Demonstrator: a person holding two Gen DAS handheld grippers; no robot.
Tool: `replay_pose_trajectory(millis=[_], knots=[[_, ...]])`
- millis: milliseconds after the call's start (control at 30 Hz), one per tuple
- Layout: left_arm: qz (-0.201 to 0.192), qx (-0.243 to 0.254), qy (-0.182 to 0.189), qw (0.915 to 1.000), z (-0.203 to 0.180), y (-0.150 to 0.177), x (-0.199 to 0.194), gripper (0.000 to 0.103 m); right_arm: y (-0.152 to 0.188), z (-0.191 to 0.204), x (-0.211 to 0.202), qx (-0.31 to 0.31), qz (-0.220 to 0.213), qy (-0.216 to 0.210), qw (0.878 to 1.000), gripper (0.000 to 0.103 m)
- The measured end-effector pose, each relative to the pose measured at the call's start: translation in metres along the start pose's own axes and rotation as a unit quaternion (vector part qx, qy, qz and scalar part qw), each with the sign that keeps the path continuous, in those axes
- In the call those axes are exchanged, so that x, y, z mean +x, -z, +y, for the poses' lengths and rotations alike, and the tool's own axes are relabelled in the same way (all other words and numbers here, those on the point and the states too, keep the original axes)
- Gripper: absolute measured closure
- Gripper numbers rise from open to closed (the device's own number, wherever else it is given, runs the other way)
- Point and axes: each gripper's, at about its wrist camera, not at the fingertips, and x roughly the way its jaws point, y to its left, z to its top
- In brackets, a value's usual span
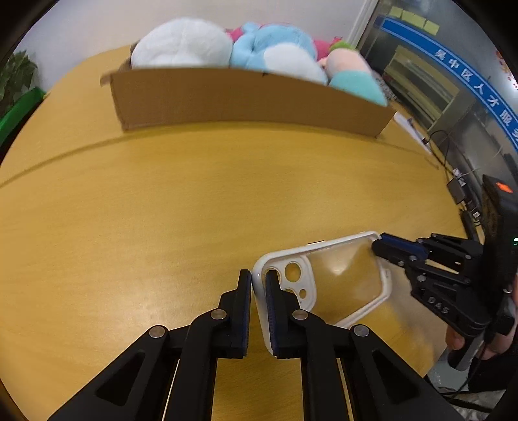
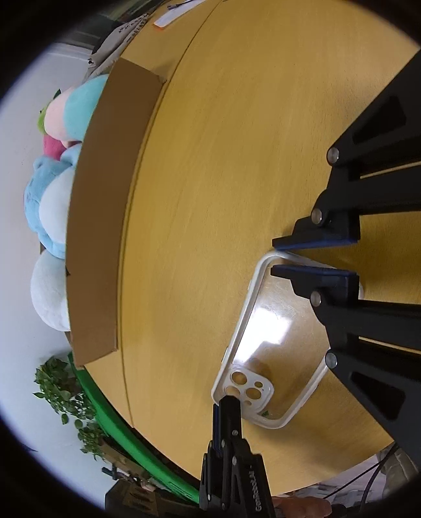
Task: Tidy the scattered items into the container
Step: 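Close the left gripper on the white phone case frame, then carry the phone case over the box and drop it onto the toys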
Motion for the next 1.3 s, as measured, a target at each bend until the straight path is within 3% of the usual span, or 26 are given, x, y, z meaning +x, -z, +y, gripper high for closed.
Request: replay_pose_trajectory(millis=[267,467,867,1067,1300], knots=[[-0.043,0.033,0.0,0.9985,-0.015,-0.051,-0.022,0.094,-0.035,-0.02,-0.024,0.021,-0.057,0.012,0.998,0.095],[-0.074,0.051,0.003,0.9959,-0.032,-0.111,-0.026,0.095,-0.092,-0.04,-0.055,0.01,-0.131,0.035,0.991,0.095],[-0.162,0.053,-0.015,0.9853,-0.017,-0.274,-0.031,0.095,-0.229,-0.079,-0.073,-0.019,-0.227,0.059,0.972,0.095],[-0.167,0.057,-0.027,0.9839,-0.008,-0.352,-0.002,0.095,-0.299,-0.118,-0.044,0.005,-0.229,0.059,0.972,0.095],[-0.109,0.036,-0.038,0.9927,0.018,-0.404,0.08,0.094,-0.341,-0.15,0.042,0.041,-0.163,0.063,0.984,0.095]])
